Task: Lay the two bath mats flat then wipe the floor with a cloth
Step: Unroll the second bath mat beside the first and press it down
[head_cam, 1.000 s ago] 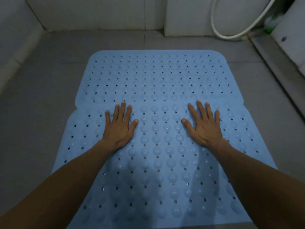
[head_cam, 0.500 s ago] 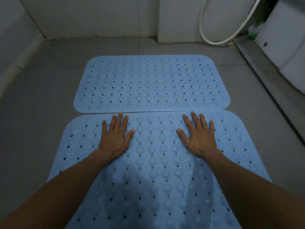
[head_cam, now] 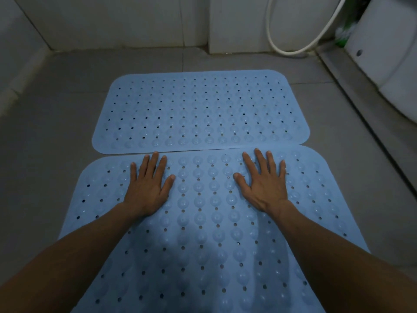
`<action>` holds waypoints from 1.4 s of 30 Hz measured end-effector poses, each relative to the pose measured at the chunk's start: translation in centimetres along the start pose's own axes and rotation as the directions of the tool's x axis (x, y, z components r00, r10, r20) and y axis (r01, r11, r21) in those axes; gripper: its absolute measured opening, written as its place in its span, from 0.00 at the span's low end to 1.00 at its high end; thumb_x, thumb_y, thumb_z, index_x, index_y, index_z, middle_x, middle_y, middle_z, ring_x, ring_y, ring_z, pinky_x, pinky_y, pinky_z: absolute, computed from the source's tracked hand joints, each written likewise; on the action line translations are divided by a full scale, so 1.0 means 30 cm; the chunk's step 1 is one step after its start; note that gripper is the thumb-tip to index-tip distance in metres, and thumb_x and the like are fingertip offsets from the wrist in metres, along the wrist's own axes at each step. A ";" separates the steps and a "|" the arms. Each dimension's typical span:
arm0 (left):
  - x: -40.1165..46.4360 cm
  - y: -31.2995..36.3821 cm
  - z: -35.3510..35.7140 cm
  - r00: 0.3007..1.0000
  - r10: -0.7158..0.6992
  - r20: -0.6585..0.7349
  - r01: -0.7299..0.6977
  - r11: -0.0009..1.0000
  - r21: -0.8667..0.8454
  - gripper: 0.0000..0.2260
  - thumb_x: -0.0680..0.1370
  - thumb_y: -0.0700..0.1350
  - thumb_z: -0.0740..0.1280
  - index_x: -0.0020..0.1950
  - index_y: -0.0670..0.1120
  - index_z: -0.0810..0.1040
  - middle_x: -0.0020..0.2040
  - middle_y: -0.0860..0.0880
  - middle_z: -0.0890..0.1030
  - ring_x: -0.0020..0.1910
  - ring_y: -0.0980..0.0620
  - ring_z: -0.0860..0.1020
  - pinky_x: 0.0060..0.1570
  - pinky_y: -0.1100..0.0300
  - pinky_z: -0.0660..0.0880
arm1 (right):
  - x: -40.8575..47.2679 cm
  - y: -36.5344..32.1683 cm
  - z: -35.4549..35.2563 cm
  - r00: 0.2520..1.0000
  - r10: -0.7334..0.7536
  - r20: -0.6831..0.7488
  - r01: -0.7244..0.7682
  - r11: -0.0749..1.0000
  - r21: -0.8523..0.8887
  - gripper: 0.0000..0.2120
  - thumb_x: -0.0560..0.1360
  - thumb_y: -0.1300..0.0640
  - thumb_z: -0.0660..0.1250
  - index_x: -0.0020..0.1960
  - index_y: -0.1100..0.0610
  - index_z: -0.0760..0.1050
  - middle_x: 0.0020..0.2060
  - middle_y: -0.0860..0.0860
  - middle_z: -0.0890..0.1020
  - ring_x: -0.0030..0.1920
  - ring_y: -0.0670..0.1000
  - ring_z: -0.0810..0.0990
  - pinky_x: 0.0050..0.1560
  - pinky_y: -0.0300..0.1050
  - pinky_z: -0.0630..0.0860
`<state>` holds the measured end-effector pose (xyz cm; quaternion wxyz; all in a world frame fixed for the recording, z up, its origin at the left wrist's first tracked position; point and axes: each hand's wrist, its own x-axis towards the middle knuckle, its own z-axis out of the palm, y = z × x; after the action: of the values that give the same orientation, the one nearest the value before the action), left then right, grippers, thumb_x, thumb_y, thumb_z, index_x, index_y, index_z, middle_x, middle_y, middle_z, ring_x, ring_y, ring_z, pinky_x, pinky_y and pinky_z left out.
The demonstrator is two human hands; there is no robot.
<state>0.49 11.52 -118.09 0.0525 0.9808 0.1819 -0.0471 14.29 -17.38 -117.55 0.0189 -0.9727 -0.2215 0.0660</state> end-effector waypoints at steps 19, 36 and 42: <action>0.027 -0.029 -0.014 0.998 0.031 0.063 -0.032 0.999 0.007 0.35 0.75 0.66 0.31 0.79 0.52 0.35 0.79 0.49 0.33 0.78 0.50 0.34 0.75 0.42 0.35 | -0.007 -0.028 -0.005 1.000 0.023 -0.013 -0.023 1.000 0.006 0.36 0.76 0.27 0.37 0.80 0.41 0.38 0.80 0.48 0.41 0.79 0.55 0.35 0.75 0.65 0.35; -0.131 -0.163 -0.157 0.978 -0.081 0.194 0.093 0.994 -0.056 0.32 0.82 0.62 0.42 0.79 0.47 0.36 0.78 0.46 0.33 0.78 0.48 0.34 0.75 0.46 0.33 | -0.025 -0.349 -0.065 0.977 -0.207 -0.055 0.210 0.977 0.049 0.35 0.80 0.34 0.40 0.81 0.51 0.46 0.81 0.54 0.45 0.80 0.54 0.40 0.77 0.59 0.35; -0.109 -0.201 -0.154 0.984 -0.120 0.129 0.132 0.987 -0.091 0.32 0.82 0.61 0.41 0.79 0.45 0.37 0.79 0.45 0.35 0.78 0.47 0.35 0.76 0.46 0.34 | -0.024 -0.652 -0.080 0.945 -0.326 -0.024 0.326 0.940 0.096 0.31 0.82 0.39 0.41 0.81 0.51 0.46 0.81 0.54 0.44 0.80 0.54 0.38 0.77 0.58 0.33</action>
<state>-4.40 16.53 -113.66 0.1091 0.9587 0.2421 -0.1018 5.59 -0.08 -113.80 0.0785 -0.9208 -0.3758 0.0692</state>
